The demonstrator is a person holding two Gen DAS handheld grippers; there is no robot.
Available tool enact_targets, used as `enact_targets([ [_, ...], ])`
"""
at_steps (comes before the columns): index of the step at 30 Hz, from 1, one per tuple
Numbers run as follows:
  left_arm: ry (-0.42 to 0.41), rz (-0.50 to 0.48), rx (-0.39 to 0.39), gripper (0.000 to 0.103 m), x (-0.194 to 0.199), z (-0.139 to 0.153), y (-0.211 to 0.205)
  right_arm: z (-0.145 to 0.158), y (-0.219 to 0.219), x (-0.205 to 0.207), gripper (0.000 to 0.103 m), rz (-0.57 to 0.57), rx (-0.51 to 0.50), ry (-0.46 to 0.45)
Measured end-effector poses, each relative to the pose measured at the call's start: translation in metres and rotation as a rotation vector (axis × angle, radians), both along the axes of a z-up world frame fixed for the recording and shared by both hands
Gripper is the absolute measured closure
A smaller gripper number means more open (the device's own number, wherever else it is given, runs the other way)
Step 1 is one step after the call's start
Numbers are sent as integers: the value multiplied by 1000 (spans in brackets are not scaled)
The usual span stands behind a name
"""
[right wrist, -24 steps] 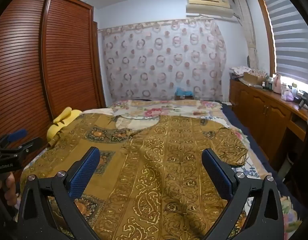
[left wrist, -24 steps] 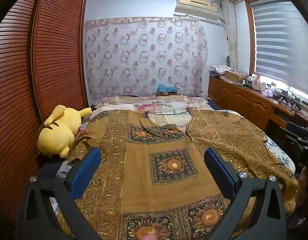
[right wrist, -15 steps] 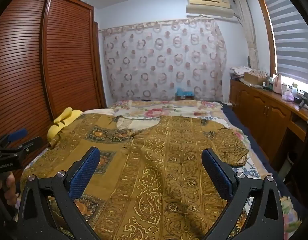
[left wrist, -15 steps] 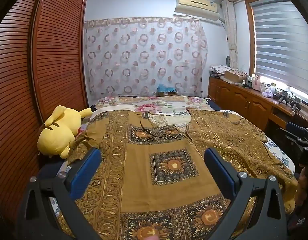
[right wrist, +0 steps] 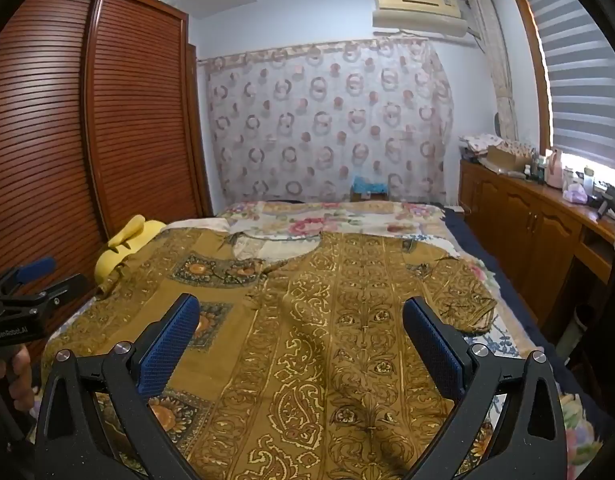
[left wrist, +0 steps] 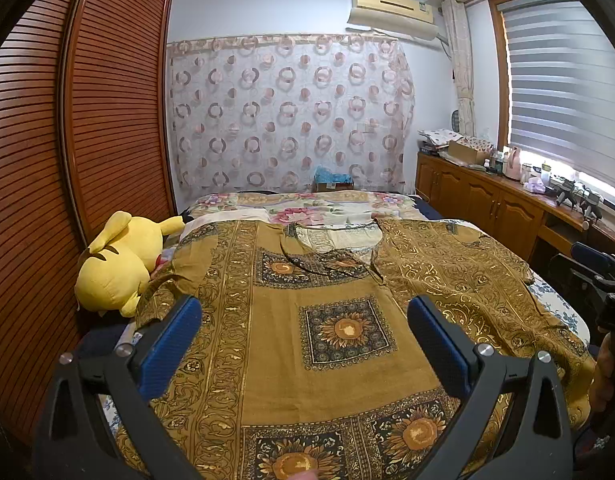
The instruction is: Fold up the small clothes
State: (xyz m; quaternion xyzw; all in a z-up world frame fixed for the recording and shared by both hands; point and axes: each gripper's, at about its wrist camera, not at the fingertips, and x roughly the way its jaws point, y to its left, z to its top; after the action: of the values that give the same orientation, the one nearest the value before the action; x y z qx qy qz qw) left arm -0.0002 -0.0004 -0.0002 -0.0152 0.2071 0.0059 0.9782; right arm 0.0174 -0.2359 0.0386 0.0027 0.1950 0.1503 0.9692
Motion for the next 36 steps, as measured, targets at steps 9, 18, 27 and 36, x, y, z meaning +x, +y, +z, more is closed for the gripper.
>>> enact_targets([
  [9,1,-1,1,0,0,0,0,0,0,0,0,0,1,0],
  [18,-1,-2,3,0,1,-2,0,1,-1,0,0,0,1,0],
  [27,-5,-3,5,0,-1,-1,3,0,-1,0,0,1,2,0],
  [36,-6,-2,7,0,-1,-1,2,0,-1,0,0,1,3,0],
])
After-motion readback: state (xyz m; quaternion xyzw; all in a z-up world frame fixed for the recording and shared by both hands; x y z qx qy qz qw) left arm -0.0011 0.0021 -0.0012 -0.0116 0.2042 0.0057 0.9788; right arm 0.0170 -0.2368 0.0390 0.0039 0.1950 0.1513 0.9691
